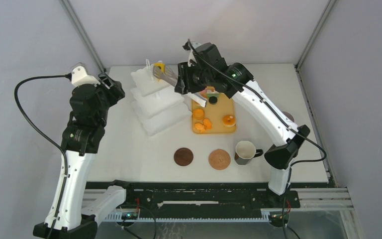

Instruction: Serve the afternoon tea

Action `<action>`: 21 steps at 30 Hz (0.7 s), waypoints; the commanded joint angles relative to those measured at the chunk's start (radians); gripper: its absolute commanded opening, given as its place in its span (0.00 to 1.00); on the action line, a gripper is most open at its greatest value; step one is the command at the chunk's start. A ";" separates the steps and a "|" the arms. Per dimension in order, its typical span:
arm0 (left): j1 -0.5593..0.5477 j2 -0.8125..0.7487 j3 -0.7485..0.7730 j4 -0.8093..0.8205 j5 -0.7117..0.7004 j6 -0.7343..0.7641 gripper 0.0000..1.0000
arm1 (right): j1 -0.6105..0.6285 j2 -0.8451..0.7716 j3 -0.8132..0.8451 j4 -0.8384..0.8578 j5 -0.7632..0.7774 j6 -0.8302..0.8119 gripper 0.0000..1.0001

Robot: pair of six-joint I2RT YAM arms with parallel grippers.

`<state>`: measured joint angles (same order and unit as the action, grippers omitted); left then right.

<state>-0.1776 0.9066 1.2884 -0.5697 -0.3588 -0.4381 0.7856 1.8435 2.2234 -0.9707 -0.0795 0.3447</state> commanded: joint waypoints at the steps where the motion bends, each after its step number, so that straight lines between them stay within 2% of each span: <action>1: 0.010 -0.009 -0.024 0.037 0.018 -0.019 0.68 | 0.007 -0.101 -0.021 0.101 0.042 -0.015 0.52; 21: 0.010 -0.007 -0.036 0.042 0.023 -0.012 0.68 | 0.000 0.017 0.032 0.034 0.019 0.040 0.53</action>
<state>-0.1776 0.9062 1.2636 -0.5625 -0.3439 -0.4458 0.7853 1.8725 2.2021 -0.9611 -0.0536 0.3649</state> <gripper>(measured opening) 0.678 0.532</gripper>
